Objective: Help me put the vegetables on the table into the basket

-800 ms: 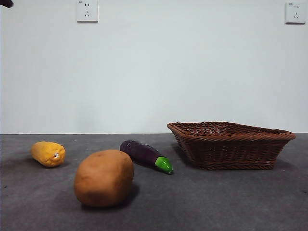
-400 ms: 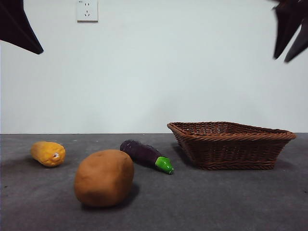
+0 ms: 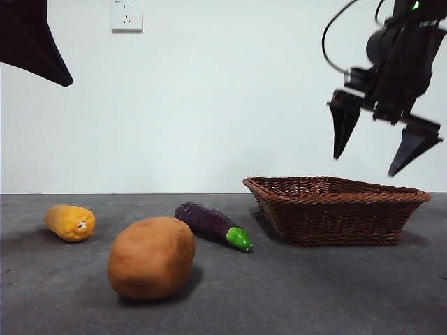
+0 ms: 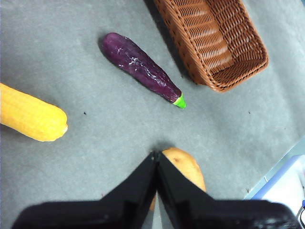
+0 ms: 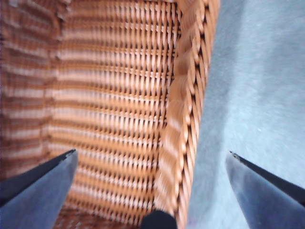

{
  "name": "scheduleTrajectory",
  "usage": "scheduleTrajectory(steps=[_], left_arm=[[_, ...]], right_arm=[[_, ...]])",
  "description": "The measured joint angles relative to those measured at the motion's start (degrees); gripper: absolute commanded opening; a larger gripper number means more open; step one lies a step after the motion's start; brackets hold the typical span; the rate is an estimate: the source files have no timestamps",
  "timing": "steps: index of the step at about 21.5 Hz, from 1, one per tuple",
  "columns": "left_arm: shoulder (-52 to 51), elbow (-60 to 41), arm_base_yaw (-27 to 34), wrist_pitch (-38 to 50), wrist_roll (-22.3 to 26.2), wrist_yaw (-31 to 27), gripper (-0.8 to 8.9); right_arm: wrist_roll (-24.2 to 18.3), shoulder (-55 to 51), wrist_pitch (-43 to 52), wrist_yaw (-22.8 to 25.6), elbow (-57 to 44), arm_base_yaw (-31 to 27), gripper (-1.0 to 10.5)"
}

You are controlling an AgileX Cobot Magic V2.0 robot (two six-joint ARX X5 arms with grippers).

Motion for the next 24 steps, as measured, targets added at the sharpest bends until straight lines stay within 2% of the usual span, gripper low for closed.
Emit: scheduleTrajectory(steps=[3,6,11,24], left_arm=[[0.0,0.0,-0.2,0.0,0.6,-0.7,-0.04],[0.0,0.0,-0.2,0.0,0.8,-0.8,-0.04],[0.0,0.0,-0.2,0.0,0.9,-0.8,-0.04],[0.0,0.0,-0.2,0.0,1.0,-0.8,-0.04]], right_arm=[[-0.5,3.6,-0.2,-0.8,0.2,0.0,6.8],[-0.6,5.8,-0.2,-4.8,0.2,-0.3,4.8],[-0.6,5.9,-0.1,-5.0,0.2,-1.1,2.1],[-0.4,6.3,0.3,-4.3,0.2,-2.8,2.1]])
